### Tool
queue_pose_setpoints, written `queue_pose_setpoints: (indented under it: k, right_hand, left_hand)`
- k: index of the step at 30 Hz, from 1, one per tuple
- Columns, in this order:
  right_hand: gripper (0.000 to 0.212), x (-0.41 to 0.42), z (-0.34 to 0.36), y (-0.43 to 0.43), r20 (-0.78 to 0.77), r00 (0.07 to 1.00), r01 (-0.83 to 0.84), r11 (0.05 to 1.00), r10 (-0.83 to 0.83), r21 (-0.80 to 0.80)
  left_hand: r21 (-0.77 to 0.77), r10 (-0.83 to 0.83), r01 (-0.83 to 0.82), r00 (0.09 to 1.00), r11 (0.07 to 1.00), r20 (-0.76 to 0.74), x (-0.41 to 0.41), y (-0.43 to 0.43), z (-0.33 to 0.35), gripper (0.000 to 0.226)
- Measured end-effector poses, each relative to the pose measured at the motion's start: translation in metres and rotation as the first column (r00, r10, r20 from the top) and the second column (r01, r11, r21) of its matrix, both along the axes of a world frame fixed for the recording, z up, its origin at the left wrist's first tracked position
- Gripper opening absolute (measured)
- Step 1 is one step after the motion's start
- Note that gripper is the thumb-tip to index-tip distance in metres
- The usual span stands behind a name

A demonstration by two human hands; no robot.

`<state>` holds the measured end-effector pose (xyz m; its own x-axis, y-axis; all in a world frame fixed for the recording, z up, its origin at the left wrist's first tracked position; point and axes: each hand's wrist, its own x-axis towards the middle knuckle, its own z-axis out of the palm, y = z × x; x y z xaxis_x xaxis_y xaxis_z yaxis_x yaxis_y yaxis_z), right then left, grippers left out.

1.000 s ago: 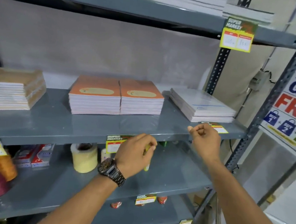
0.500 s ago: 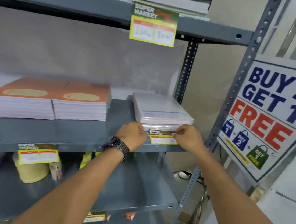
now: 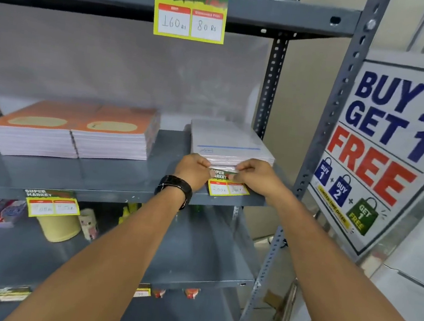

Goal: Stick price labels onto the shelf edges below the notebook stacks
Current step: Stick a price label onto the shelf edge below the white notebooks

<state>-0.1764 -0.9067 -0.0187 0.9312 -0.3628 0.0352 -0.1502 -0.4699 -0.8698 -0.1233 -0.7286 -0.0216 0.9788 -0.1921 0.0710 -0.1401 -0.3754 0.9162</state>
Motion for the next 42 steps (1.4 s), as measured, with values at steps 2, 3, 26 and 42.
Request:
queue_pose_setpoints:
  k: [2,3,26,42]
  right_hand:
    - [0.040,-0.006,0.002,0.001,0.022,0.997,-0.068,0.998,0.067,0.015]
    - [0.043,-0.008,0.003,0.001,0.034,0.995,-0.090,0.996,0.090,-0.017]
    - [0.011,-0.056,-0.057,0.015,0.286,0.958,0.104,0.960,-0.027,-0.258]
    - [0.010,-0.054,-0.065,0.008,0.328,0.945,0.165,0.885,-0.014,-0.436]
  left_hand:
    - [0.001,0.011,-0.012,0.999,1.000,0.053,-0.004,0.002,-0.001,0.025]
    - [-0.002,0.006,-0.006,0.997,1.000,0.077,-0.006,0.004,-0.001,0.025]
    - [0.299,-0.205,0.094,0.908,0.949,0.365,-0.051,0.018,-0.047,0.017]
    - [0.381,-0.142,-0.058,0.868,0.923,0.476,-0.054,0.008,-0.054,0.011]
